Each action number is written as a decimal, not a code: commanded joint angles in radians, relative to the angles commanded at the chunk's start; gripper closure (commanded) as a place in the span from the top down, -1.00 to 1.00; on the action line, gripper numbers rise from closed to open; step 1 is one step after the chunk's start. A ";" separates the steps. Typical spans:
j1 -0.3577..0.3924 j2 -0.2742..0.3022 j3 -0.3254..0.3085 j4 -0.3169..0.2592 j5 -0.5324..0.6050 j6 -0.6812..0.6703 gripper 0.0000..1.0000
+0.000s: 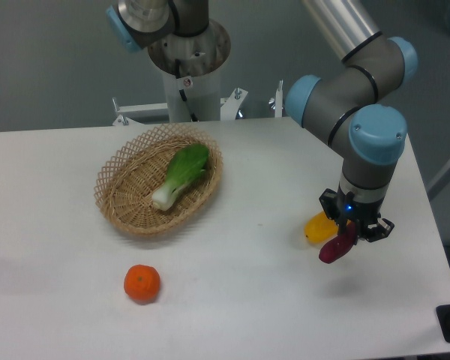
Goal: Place the sweet potato in the basket
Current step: 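Lift the held purple sweet potato with the gripper, releasing the yellow mango, then carry the purple sweet potato over to the wicker basket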
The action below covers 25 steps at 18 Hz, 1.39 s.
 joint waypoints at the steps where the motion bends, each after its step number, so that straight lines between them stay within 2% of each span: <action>1: 0.000 0.000 0.000 0.000 0.002 -0.002 -0.32; 7: 0.000 0.002 -0.002 0.000 0.002 -0.002 -0.31; 14: -0.018 0.035 -0.058 0.002 0.008 -0.006 -0.32; 19: -0.070 0.103 -0.155 0.015 0.006 0.000 -0.32; 25: -0.207 0.187 -0.268 0.021 0.006 -0.002 -0.32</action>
